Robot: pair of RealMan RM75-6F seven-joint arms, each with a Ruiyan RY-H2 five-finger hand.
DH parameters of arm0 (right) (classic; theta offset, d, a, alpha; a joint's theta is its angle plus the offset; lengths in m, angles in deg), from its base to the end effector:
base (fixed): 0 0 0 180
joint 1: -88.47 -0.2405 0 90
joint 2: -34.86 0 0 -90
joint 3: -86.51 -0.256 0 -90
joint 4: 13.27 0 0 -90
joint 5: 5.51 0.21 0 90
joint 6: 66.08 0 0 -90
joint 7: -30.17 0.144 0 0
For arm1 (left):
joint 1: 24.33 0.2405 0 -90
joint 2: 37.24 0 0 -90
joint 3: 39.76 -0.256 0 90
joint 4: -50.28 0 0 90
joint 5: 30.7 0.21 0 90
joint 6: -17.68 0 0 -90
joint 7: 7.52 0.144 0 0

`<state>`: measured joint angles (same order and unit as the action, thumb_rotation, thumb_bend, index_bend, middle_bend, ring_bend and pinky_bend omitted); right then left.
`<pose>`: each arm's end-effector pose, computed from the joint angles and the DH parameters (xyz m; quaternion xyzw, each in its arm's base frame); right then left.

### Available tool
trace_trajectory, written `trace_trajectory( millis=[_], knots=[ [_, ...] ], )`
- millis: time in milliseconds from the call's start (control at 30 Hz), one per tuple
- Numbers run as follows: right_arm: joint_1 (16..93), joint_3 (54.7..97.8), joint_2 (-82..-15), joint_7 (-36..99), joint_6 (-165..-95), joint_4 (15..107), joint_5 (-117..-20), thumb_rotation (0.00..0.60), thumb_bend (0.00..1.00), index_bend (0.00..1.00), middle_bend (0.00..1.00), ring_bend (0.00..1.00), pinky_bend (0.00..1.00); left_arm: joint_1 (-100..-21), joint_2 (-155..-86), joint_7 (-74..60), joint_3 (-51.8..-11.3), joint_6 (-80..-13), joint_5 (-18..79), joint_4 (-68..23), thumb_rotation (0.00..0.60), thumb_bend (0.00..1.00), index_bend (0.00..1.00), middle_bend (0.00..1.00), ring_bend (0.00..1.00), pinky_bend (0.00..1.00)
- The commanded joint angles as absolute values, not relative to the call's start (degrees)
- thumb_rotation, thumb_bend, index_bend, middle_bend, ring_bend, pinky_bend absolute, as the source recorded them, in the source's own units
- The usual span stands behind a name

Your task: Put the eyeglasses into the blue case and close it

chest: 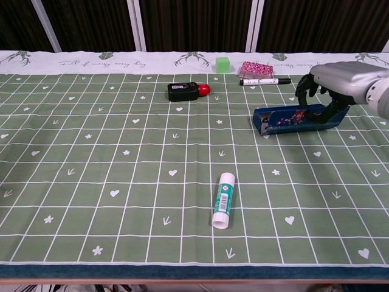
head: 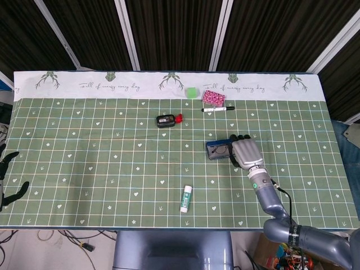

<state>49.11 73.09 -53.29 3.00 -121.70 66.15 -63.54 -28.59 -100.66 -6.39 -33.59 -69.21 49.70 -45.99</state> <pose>-0.1904 -0.3655 0.0087 0.7115 -0.3672 0.3194 0.5069 -0.3065 0.1878 0.1739 -0.5394 -0.3976 -0.4075 0.6204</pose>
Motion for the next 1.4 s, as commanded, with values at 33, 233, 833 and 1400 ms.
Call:
trace_trajectory(
  millis=[33, 233, 833, 1400],
  knots=[
    [48.1, 72.4, -53.9, 2.6, -121.1, 65.7, -62.6, 0.600, 0.51, 0.67, 0.27, 0.29, 0.27, -28.6, -100.7, -6.4, -33.6, -69.2, 49.7, -46.0, 0.600, 0.26, 0.17, 0.00, 0.00, 0.00],
    [45.6, 71.0, -55.1, 1.3, -119.3, 63.8, -59.8, 0.600, 0.51, 0.68, 0.27, 0.29, 0.27, -28.6, -100.6, -6.7, -33.5, -69.2, 49.7, -45.9, 0.600, 0.26, 0.17, 0.00, 0.00, 0.00],
    [41.1, 69.8, -56.9, -0.9, -115.8, 57.8, -53.0, 0.600, 0.51, 0.69, 0.27, 0.29, 0.27, -28.6, -100.5, -7.1, -33.5, -69.0, 49.6, -45.9, 0.600, 0.26, 0.17, 0.00, 0.00, 0.00],
    [38.3, 69.8, -58.9, -2.0, -113.5, 51.7, -47.9, 0.600, 0.51, 0.69, 0.27, 0.29, 0.27, -28.6, -100.4, -7.2, -33.5, -69.0, 49.5, -45.8, 0.600, 0.26, 0.17, 0.00, 0.00, 0.00]
  ],
)
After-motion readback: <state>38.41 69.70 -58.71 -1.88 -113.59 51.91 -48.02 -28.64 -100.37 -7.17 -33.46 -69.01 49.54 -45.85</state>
